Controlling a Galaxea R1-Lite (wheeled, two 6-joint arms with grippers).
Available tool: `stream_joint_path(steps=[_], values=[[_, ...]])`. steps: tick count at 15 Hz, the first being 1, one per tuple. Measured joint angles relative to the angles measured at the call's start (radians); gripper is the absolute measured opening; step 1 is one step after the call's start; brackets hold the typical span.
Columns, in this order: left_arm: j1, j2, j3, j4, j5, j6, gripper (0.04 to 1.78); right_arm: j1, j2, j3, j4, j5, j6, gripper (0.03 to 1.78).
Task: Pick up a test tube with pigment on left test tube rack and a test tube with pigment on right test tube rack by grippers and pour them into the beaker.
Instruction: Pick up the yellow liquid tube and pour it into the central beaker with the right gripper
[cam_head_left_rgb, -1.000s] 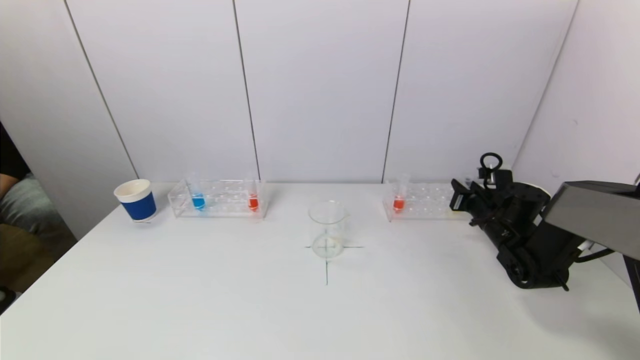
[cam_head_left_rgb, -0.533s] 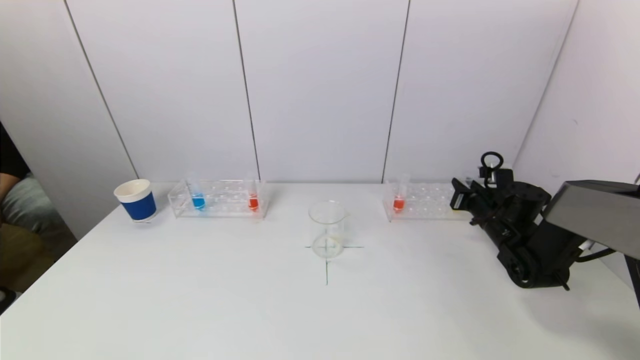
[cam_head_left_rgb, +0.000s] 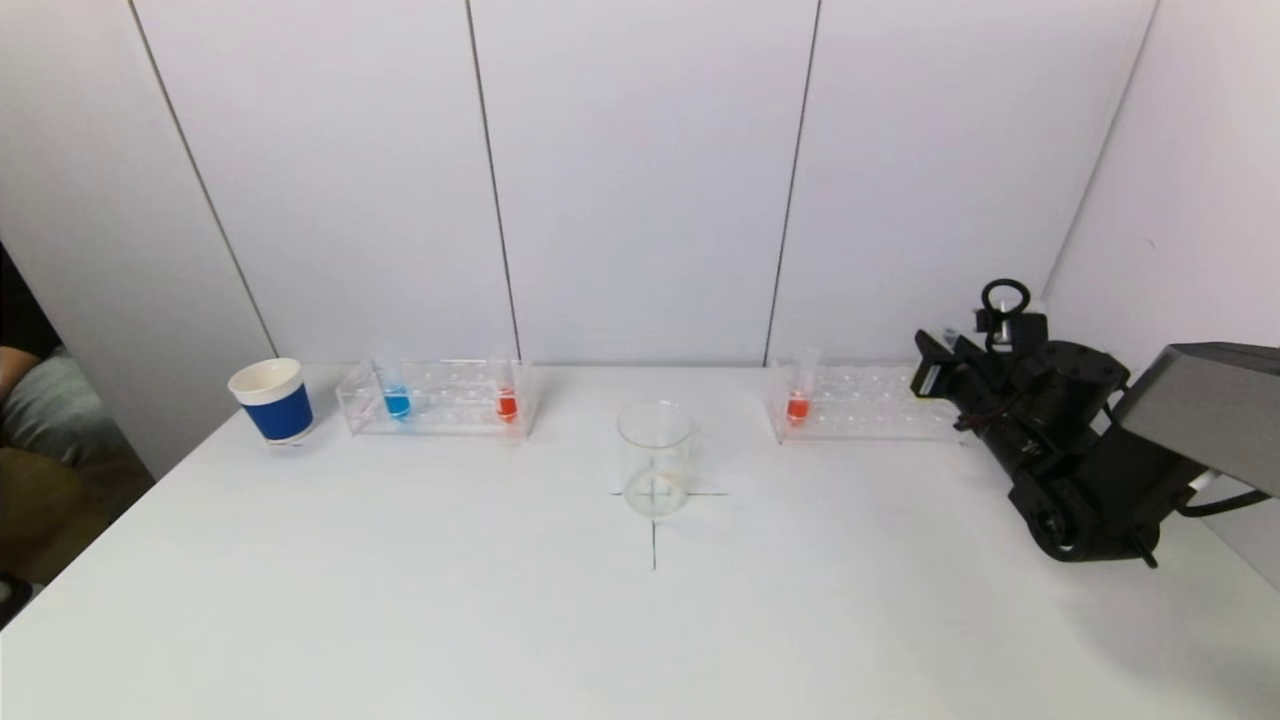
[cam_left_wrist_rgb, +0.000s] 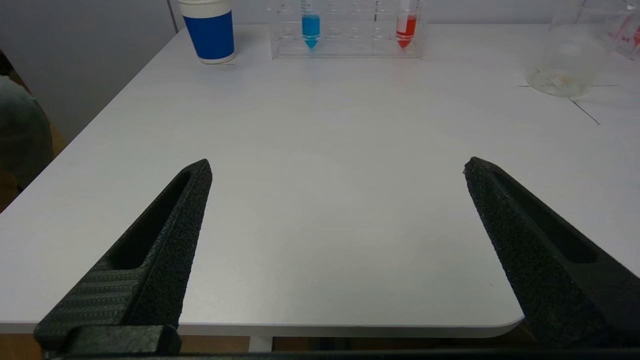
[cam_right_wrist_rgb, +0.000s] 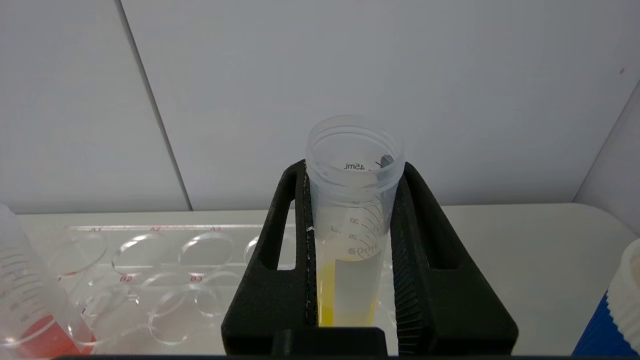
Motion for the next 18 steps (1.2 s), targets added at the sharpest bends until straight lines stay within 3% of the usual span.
stream_joint_path(steps=[10, 18], values=[[0.0, 0.0, 0.0, 0.0, 0.0, 0.0, 1.76, -0.008, -0.102, -0.033, 0.007, 0.014, -0.026, 0.48], [0.0, 0.0, 0.0, 0.0, 0.0, 0.0, 1.76, 0.016, -0.257, -0.116, 0.231, 0.022, -0.063, 0.48]])
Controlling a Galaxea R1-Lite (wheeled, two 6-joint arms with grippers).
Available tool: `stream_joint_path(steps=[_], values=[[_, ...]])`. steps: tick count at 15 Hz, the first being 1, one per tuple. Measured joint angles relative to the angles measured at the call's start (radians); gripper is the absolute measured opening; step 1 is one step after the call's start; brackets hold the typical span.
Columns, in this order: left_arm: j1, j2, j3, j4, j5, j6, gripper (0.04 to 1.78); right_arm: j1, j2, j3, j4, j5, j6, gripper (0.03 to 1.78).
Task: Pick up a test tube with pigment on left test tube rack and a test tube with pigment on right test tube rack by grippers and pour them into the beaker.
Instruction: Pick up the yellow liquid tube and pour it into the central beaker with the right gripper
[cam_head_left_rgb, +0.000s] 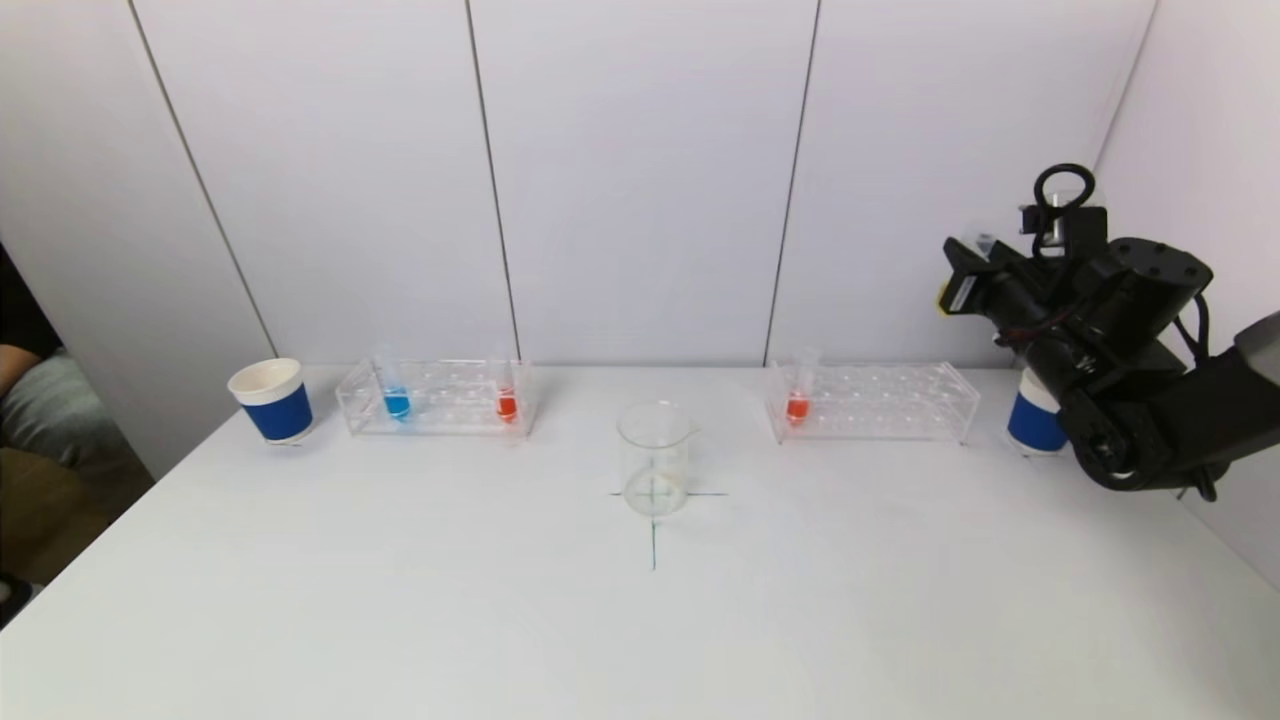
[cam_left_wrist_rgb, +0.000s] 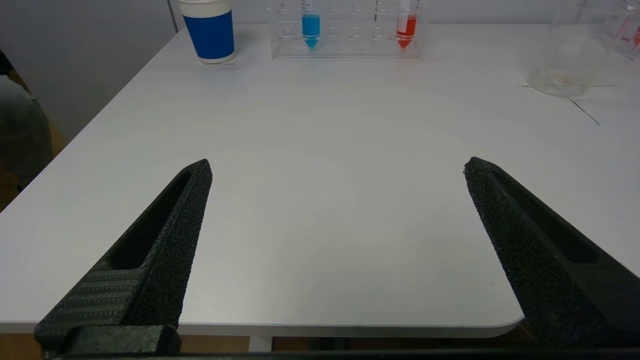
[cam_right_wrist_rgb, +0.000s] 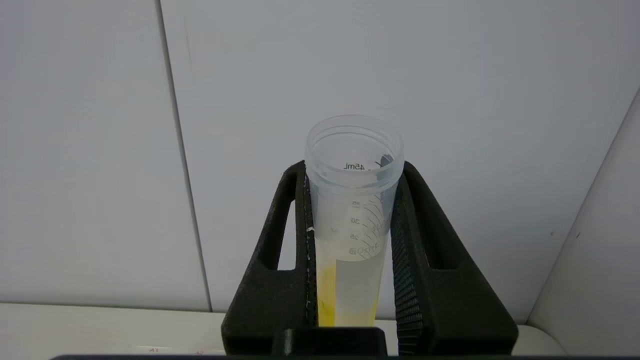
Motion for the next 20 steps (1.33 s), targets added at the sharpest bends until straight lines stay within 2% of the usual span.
stream_joint_path(steps=[4, 11, 17, 20], values=[[0.0, 0.0, 0.0, 0.0, 0.0, 0.0, 1.76, 0.036, -0.098, -0.087, 0.199, 0.002, -0.007, 0.48], [0.0, 0.0, 0.0, 0.0, 0.0, 0.0, 1.76, 0.201, -0.21, -0.226, 0.455, -0.003, -0.067, 0.48], [0.0, 0.0, 0.0, 0.0, 0.0, 0.0, 1.76, 0.335, -0.212, -0.259, 0.484, 0.003, -0.18, 0.48], [0.0, 0.0, 0.0, 0.0, 0.0, 0.0, 1.76, 0.389, -0.189, -0.259, 0.475, 0.006, -0.212, 0.48]])
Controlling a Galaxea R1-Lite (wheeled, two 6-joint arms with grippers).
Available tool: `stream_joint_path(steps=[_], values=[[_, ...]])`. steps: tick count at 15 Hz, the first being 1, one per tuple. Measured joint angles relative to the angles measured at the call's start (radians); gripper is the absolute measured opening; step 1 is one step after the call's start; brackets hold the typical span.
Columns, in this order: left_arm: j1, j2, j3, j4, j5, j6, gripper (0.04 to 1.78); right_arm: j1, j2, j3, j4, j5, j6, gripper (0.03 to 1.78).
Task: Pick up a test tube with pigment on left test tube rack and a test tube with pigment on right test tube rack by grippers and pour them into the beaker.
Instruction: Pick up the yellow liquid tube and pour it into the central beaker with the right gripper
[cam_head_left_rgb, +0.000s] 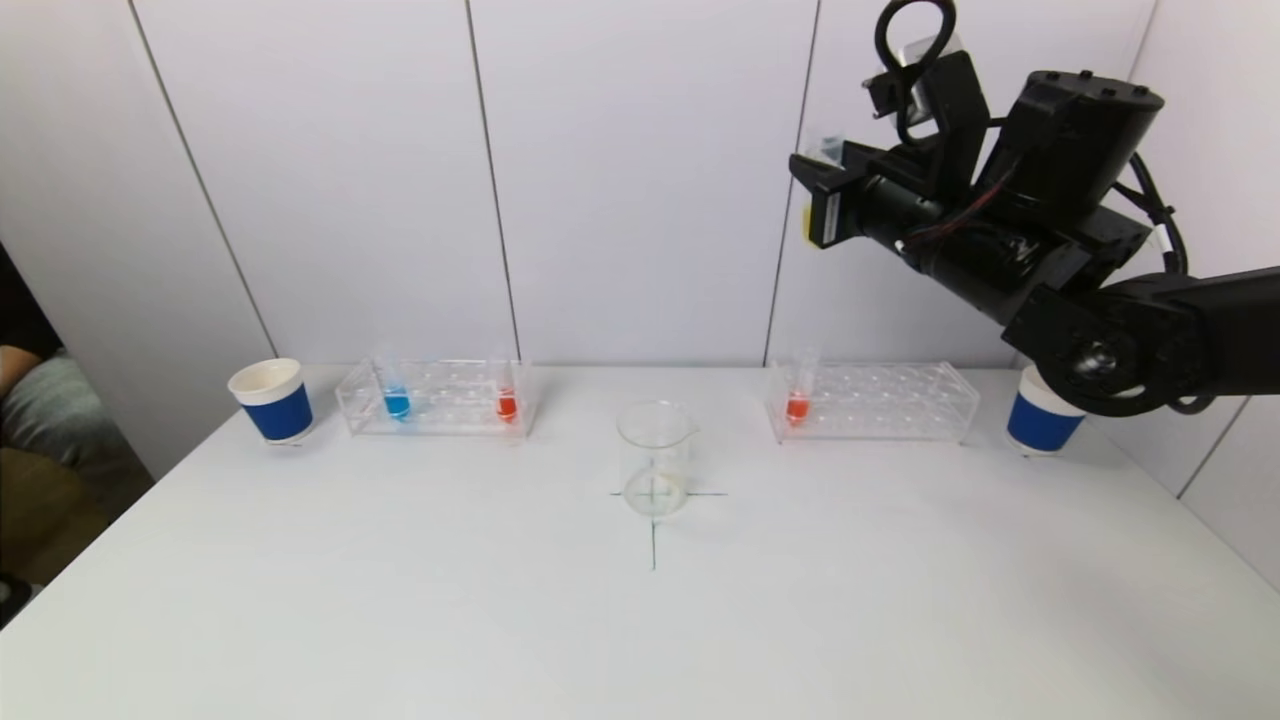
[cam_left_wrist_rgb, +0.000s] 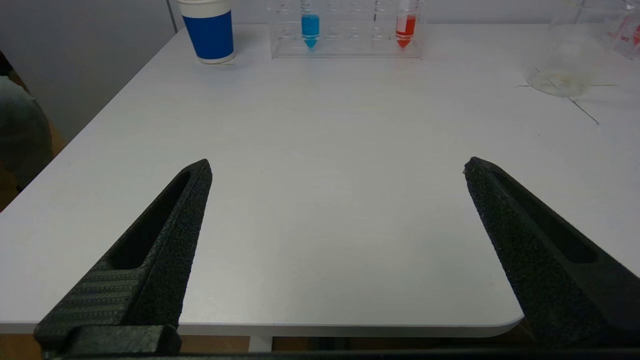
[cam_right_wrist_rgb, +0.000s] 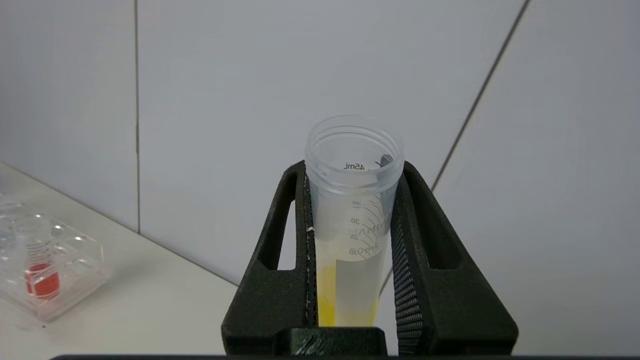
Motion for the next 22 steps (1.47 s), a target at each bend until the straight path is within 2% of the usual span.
stream_joint_path(steps=[4, 8, 10, 14, 18, 22], values=[[0.0, 0.0, 0.0, 0.0, 0.0, 0.0, 1.76, 0.055, 0.055, 0.012, -0.052, -0.001, -0.082, 0.48], [0.0, 0.0, 0.0, 0.0, 0.0, 0.0, 1.76, 0.072, 0.13, 0.043, -0.185, 0.003, -0.194, 0.48], [0.0, 0.0, 0.0, 0.0, 0.0, 0.0, 1.76, 0.08, 0.153, 0.073, -0.198, 0.003, -0.209, 0.48], [0.0, 0.0, 0.0, 0.0, 0.0, 0.0, 1.76, 0.086, 0.195, 0.102, -0.254, 0.039, -0.262, 0.48], [0.0, 0.0, 0.0, 0.0, 0.0, -0.001, 1.76, 0.094, 0.272, 0.106, -0.383, 0.045, -0.373, 0.48], [0.0, 0.0, 0.0, 0.0, 0.0, 0.0, 1.76, 0.098, 0.32, 0.118, -0.422, 0.045, -0.42, 0.48]])
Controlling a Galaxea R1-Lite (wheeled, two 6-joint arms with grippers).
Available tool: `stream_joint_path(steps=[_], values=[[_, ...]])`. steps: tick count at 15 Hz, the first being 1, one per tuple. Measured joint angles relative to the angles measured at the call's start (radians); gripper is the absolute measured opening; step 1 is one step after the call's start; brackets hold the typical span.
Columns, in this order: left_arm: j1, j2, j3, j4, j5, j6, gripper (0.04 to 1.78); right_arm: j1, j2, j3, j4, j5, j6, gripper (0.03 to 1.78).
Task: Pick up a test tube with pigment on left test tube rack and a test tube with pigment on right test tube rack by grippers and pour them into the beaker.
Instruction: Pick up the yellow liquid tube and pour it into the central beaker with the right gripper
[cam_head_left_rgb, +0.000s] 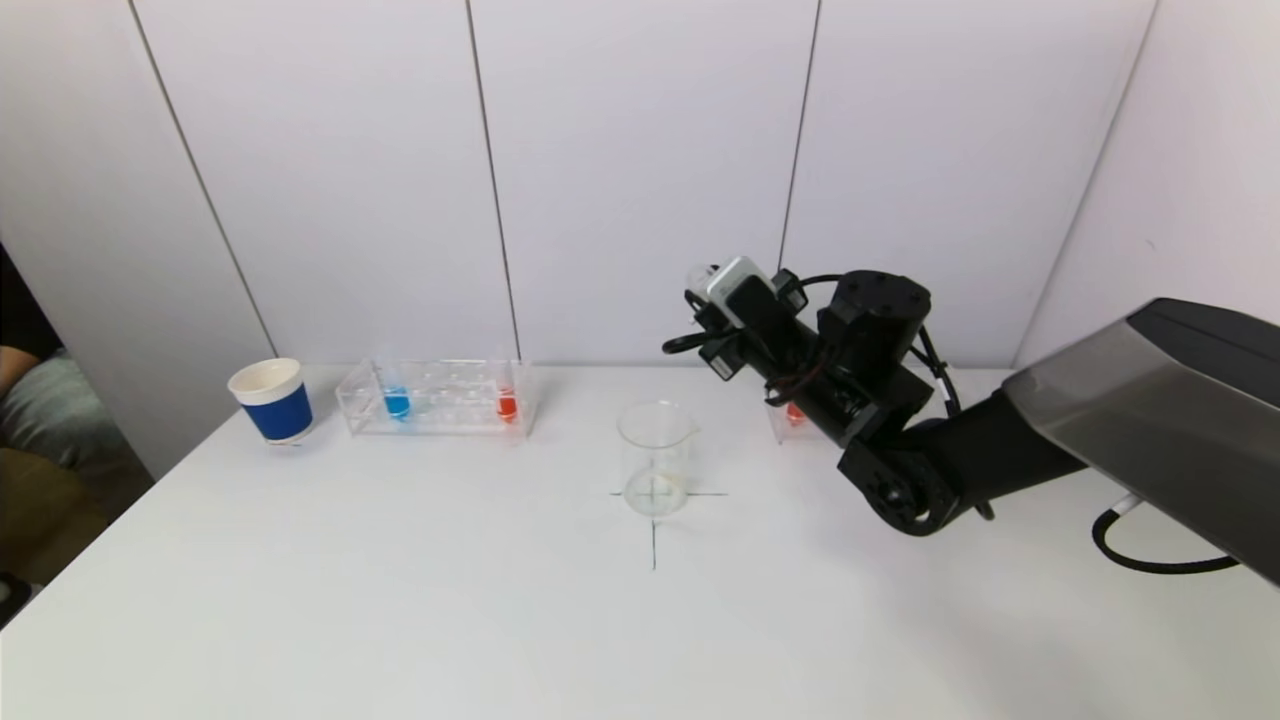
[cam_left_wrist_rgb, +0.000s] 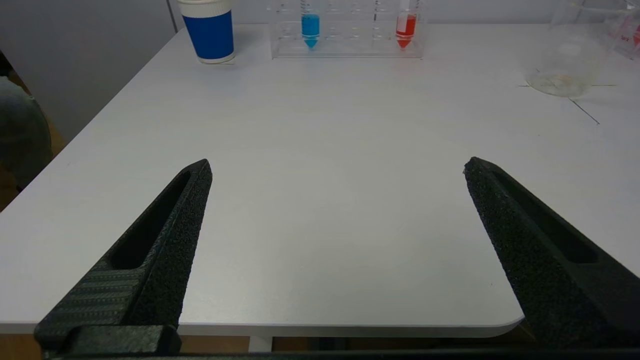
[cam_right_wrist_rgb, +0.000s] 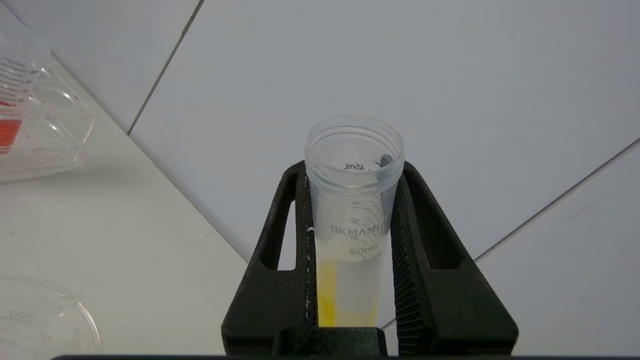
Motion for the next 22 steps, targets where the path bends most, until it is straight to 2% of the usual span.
stream_joint_path(steps=[2, 6, 12, 14, 18, 22], values=[[0.0, 0.0, 0.0, 0.0, 0.0, 0.0, 1.76, 0.001, 0.012, 0.02, -0.027, 0.006, -0.009, 0.48], [0.0, 0.0, 0.0, 0.0, 0.001, 0.0, 1.76, 0.0, 0.02, 0.057, -0.074, 0.054, -0.042, 0.48], [0.0, 0.0, 0.0, 0.0, 0.0, 0.0, 1.76, -0.004, 0.017, 0.092, -0.086, 0.212, -0.134, 0.48], [0.0, 0.0, 0.0, 0.0, 0.0, 0.0, 1.76, -0.012, 0.017, 0.09, -0.086, 0.252, -0.166, 0.48], [0.0, 0.0, 0.0, 0.0, 0.0, 0.0, 1.76, -0.026, 0.018, 0.09, -0.084, 0.307, -0.219, 0.48], [0.0, 0.0, 0.0, 0.0, 0.0, 0.0, 1.76, -0.028, 0.02, 0.089, -0.074, 0.331, -0.264, 0.48]])
